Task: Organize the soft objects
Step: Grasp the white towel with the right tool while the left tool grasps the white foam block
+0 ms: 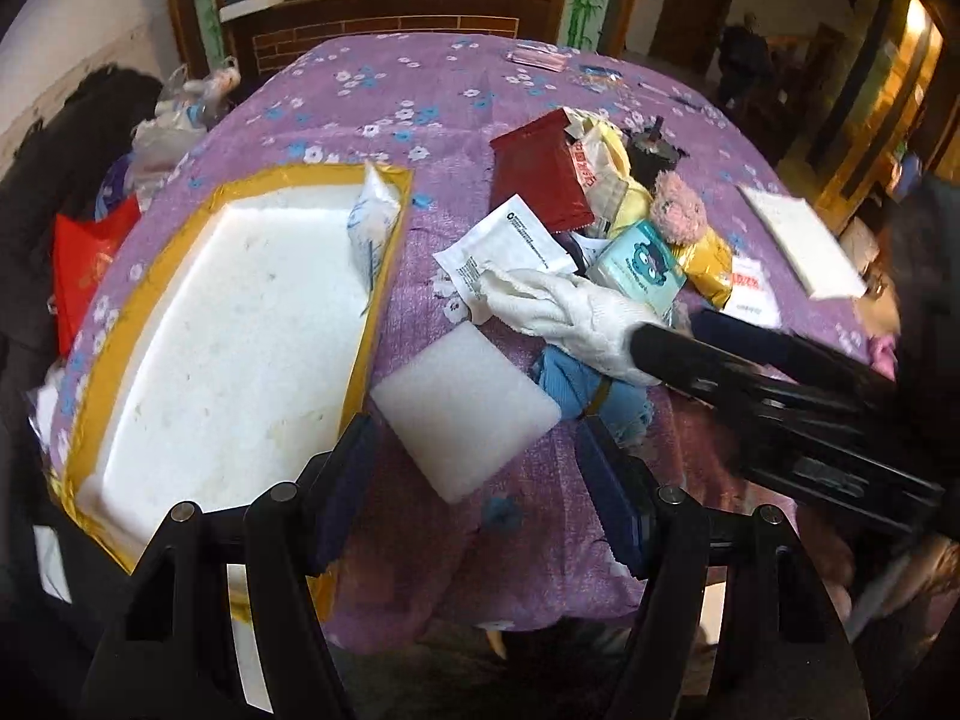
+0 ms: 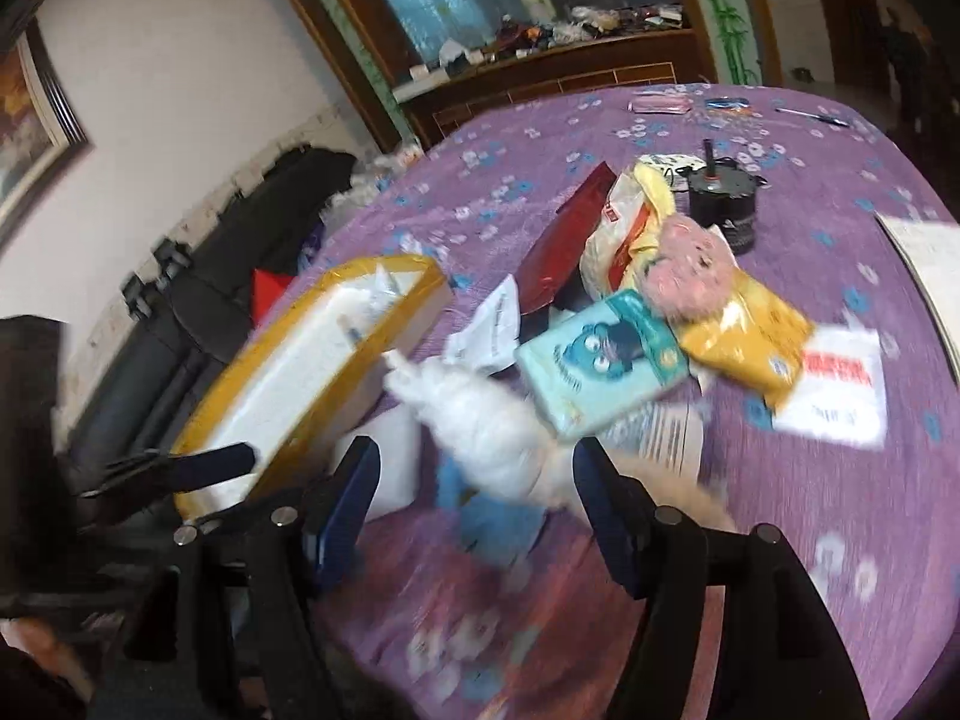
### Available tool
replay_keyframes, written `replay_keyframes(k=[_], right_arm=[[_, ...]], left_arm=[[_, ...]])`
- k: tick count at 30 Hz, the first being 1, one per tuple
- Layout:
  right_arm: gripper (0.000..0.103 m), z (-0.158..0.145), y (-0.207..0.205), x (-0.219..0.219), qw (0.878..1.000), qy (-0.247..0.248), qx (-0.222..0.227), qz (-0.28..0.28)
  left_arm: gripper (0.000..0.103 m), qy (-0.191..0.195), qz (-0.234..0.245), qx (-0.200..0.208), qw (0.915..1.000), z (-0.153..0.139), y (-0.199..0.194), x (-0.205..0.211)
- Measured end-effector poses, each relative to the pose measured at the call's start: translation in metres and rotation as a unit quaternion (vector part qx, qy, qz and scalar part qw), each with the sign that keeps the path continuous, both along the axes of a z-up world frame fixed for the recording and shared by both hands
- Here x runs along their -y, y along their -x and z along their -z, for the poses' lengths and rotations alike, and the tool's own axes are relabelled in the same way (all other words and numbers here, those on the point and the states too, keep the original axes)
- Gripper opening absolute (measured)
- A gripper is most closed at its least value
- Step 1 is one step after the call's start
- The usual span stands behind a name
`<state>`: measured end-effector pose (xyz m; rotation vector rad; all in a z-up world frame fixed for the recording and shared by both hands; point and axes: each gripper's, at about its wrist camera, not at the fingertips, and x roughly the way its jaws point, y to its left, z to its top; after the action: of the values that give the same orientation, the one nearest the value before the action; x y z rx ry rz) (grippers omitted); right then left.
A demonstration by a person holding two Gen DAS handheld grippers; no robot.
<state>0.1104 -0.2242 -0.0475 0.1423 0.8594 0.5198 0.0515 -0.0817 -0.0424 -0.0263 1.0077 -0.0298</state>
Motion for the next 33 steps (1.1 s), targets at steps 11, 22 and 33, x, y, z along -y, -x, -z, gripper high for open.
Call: replay_keyframes(k=[11,22,33], right_arm=[[0.036,0.018,0.013,0.033,0.998,-0.042,-0.023,0.031],[0.036,0.026,0.022,0.049,0.997,-0.065,-0.009,0.052],[0.034,-0.003,0.033,0.033,0.993,-0.097,0.023,0.059]], left_arm=[[0.068,-0.095,0.106,-0.026,0.9895,0.038,-0.018,0.030],[0.032,-0.119,0.079,-0.007,0.9897,0.046,-0.029,0.031],[0.013,0.030,0.008,0.074,0.9968,-0.021,-0.006,-0.021]])
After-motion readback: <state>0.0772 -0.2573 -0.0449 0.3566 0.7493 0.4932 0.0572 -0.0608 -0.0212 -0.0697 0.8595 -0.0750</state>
